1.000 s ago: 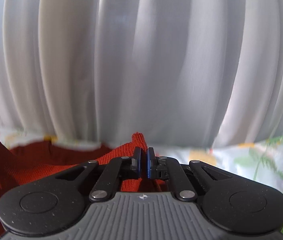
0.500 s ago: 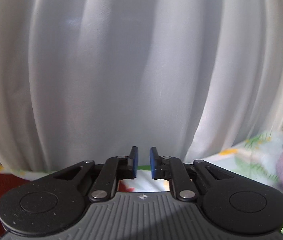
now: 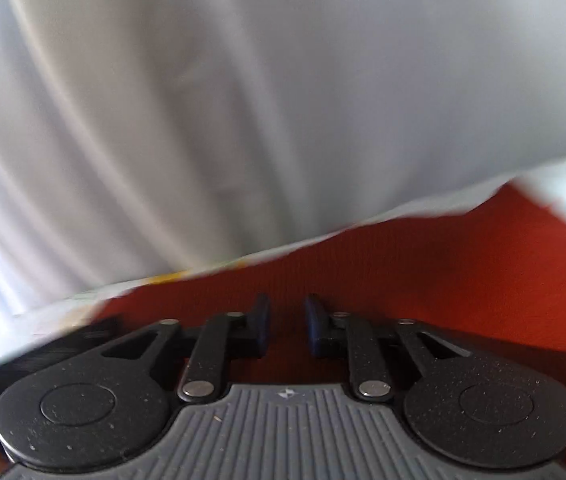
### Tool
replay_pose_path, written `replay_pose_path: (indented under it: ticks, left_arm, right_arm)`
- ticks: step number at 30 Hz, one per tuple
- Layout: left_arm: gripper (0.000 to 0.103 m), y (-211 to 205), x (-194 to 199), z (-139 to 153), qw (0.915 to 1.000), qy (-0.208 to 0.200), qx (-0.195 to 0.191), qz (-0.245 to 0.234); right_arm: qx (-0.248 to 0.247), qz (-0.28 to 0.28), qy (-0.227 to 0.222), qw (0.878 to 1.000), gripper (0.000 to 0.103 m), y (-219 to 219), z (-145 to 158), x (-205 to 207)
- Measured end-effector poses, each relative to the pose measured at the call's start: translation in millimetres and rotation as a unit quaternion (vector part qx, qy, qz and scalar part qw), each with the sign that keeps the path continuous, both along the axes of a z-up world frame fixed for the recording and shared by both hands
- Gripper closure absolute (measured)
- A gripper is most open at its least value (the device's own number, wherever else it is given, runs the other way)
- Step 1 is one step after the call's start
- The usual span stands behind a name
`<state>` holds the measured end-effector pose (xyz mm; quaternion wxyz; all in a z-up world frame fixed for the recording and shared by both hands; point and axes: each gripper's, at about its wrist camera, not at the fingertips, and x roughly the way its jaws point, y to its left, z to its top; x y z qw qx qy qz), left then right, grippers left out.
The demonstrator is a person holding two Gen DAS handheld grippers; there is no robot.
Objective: Fold small clothes
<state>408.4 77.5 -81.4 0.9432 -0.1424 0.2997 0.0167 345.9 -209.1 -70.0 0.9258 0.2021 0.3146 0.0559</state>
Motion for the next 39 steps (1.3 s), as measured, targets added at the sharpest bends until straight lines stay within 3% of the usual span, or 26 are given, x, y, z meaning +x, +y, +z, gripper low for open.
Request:
replay_pose_path:
  ticks: [2,3,5,6,11,15,18,21,22,23,25,27,29,30,32,34,36,39]
  left_arm:
    - [0.011,21,-3,-1,0.999,-0.011,-0.042,0.007]
    - [0.011,23,-3,-2,0.9985,-0.014,-0.052,0.009]
    - [0.01,18,1,-1,0.9992,-0.01,-0.037,0.008]
    - [0.009,18,2,-1,0.9996,-0.007,-0.027,0.006]
    - [0.009,22,-1,0,0.9992,-0.01,-0.037,0.007]
    - [0.009,24,-7,2,0.9991,-0.011,-0.041,0.004]
    - [0.011,28,-9,3,0.9998,0.002,-0.021,0.0]
    - [0.01,26,-28,21,0.9998,0.009,0.016,0.005]
    - [0.009,26,-37,27,1.0,0.004,0.002,-0.004]
    - [0.008,26,-45,31,0.9993,-0.003,-0.033,-0.02]
    - [0.005,24,-62,33,0.9917,-0.011,-0.121,-0.044]
    - [0.004,17,-74,26,0.9791,0.008,-0.191,-0.069]
    - [0.004,11,-86,13,0.9694,0.04,-0.229,-0.079]
    - [0.004,9,-94,9,0.9712,0.028,-0.22,-0.087]
    - [0.004,5,-108,11,0.9831,0.021,-0.154,-0.097]
    - [0.004,9,-117,12,0.9886,0.029,-0.109,-0.1]
    - [0.004,19,-123,13,0.9934,0.027,-0.076,-0.081]
    - [0.005,42,-130,17,0.9936,0.022,-0.095,-0.056]
  right_arm:
    - [-0.067,-0.053,0.005,0.996,0.088,-33,3,-3]
    - [-0.075,-0.073,0.006,0.994,0.09,-51,3,-7]
    - [-0.011,-0.087,-0.002,0.996,0.097,-85,-1,-14]
    - [-0.015,-0.101,0.001,0.995,0.097,-89,-1,-16]
    - [-0.061,-0.105,0.008,0.993,0.095,-74,2,-12]
    - [-0.031,-0.106,0.004,0.994,0.095,-85,1,-15]
    - [-0.031,-0.107,0.005,0.994,0.095,-81,-2,-17]
    - [-0.065,-0.13,0.024,0.989,0.094,-78,6,-23]
    - [-0.069,-0.133,0.025,0.988,0.085,-71,16,-32]
    - [-0.057,-0.127,0.017,0.99,0.068,-66,22,-39]
    - [0.018,-0.078,-0.017,0.997,0.056,-55,35,-64]
    - [0.102,-0.005,-0.02,0.995,0.052,-32,36,-79]
    - [0.19,0.061,0.006,0.98,0.052,-9,25,-91]
    - [0.217,0.079,0.025,0.973,0.052,-1,18,-96]
    - [0.228,0.09,0.049,0.968,0.055,5,5,-109]
    - [0.199,0.081,0.039,0.976,0.068,-9,0,-123]
    - [0.184,0.055,0.026,0.981,0.072,-40,0,-136]
    - [0.147,-0.023,0.017,0.989,0.079,-94,-2,-156]
